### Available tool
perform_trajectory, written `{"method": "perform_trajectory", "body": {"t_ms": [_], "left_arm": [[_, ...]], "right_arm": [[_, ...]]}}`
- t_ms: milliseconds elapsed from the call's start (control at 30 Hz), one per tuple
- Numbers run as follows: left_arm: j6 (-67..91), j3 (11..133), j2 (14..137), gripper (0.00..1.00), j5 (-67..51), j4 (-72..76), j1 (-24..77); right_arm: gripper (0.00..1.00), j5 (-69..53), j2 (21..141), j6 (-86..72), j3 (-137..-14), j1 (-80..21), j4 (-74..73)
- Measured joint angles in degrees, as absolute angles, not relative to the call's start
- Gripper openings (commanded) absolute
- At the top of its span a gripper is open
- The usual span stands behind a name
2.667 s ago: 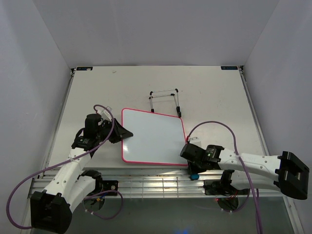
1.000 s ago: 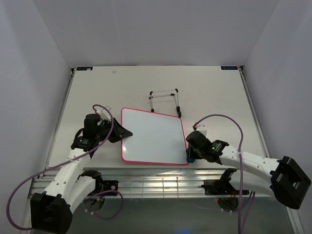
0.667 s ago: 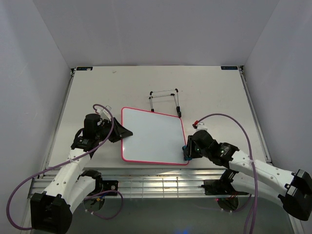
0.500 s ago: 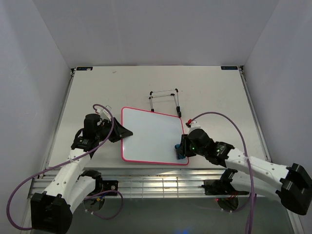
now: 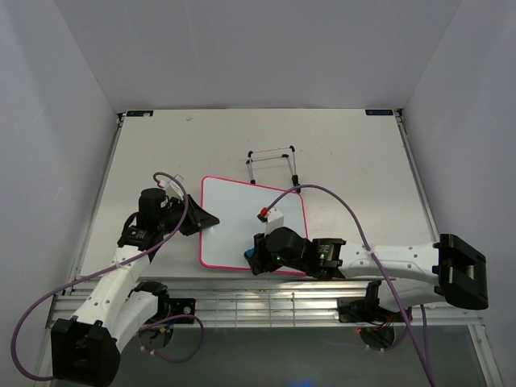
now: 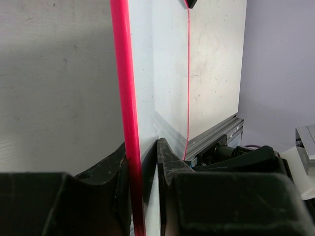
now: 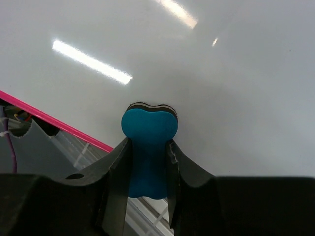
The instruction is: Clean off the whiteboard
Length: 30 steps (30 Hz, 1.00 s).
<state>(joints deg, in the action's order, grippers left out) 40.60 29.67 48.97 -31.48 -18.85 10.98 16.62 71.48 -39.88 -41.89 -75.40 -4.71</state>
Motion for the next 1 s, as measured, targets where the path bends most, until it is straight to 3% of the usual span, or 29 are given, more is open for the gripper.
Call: {"method": "perform_trajectory", "body": {"t_ms": [333, 633, 833, 1000], "left_arm": [[40.47, 29.58, 49.06, 0.00, -31.51, -18.96, 10.98], [40.51, 29.58, 49.01, 0.00, -31.66, -18.94, 10.98], [39.86, 29.58, 48.38, 0.00, -33.04, -18.06, 11.00], [39.40, 29.50, 46.48, 0.00, -34.39, -17.12, 10.98]], "right_arm": [[0.08, 19.40, 66.04, -46.30, -33.80, -70.50, -6.68], [0.08, 20.51, 55.40, -52.25, -25.50, -63.55, -20.40], [0.08, 23.33, 50.02, -52.31, -27.86, -61.19, -36.47], [0.08, 24.38, 50.89, -43.70, -39.31, -47.00, -39.99]]}}
